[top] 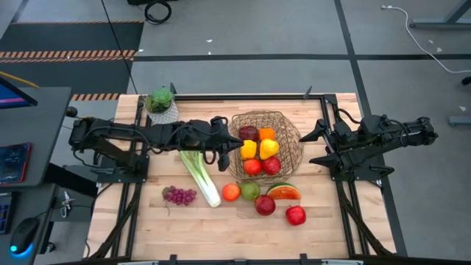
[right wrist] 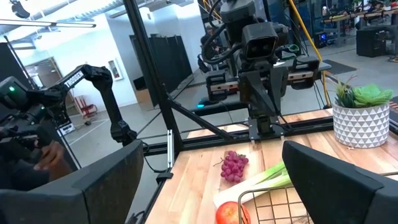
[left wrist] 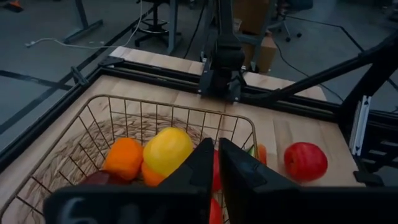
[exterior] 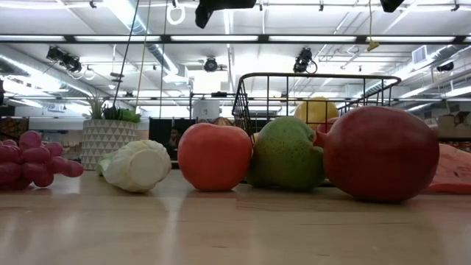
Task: Build produce basket
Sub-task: Put the red apple into the brown wire basket
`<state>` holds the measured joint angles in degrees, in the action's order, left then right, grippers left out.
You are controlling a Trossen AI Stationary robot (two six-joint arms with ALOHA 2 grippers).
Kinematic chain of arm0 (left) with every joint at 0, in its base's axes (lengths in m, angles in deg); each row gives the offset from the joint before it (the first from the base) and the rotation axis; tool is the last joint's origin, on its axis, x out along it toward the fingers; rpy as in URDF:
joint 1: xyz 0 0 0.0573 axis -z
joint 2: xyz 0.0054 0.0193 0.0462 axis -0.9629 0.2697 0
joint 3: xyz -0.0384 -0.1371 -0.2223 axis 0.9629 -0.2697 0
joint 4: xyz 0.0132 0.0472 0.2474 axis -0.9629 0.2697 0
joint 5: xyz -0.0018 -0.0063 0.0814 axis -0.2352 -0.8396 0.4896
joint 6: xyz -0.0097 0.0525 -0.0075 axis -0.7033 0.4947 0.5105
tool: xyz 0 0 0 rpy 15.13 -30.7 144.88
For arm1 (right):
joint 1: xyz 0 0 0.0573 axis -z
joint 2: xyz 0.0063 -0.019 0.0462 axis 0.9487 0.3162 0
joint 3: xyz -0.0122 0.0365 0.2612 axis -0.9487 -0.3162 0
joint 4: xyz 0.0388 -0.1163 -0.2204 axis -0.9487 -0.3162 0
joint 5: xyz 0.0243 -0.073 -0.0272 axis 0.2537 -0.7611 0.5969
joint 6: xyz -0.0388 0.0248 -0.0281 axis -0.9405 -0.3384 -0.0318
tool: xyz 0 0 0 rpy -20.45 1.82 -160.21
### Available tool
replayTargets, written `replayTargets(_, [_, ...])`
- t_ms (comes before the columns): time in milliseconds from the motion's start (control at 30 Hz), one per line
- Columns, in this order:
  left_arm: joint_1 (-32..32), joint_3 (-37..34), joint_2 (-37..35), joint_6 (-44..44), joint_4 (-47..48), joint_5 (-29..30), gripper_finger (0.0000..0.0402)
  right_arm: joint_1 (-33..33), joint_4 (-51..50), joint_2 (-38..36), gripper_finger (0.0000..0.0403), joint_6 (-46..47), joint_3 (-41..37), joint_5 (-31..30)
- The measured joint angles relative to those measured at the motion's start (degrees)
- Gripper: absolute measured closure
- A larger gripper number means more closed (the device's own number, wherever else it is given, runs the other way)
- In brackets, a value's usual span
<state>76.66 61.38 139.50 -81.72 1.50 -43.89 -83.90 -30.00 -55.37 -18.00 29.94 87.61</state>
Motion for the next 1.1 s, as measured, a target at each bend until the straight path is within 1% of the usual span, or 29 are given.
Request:
replayTargets(267, [0.0,0.0,0.0,-2.3,-1.8,0.0,0.0371,0.0,0.0,0.0,0.0016,0.0,0.0,0.0])
replayTargets(333, [0.1,0.0,0.0,-2.5,-0.9,0.0,0.0373,0.0,0.0,0.0,0.0016,0.0,0.0,0.0])
replayTargets(467, [1.3,0.0,1.0,-5.7,3.5,0.0,0.0372,0.0,0.0,0.0,0.0016,0.0,0.0,0.0])
replayTargets(633, [5.0,-0.1,2.5,-6.1,12.6,-0.1,0.0370,0.0,1.6,0.0,0.0016,-1.3,0.0,-0.8])
replayTargets(767, [8.3,-0.1,3.3,-4.7,16.5,-0.2,0.0374,0.0,3.9,0.0,0.0016,0.5,0.0,-1.2])
replayTargets(867, [11.1,0.0,3.1,-2.9,15.6,-1.7,0.0376,0.0,3.7,0.2,0.0016,-0.8,0.0,2.2])
replayTargets(967, [13.9,0.0,3.1,1.4,18.8,-5.0,0.0374,0.0,3.4,0.5,0.0016,-2.9,0.0,5.8])
replayTargets(1100, [16.8,0.0,3.2,3.0,25.0,-5.0,0.0368,0.0,4.2,1.1,0.0016,-2.5,0.0,6.1])
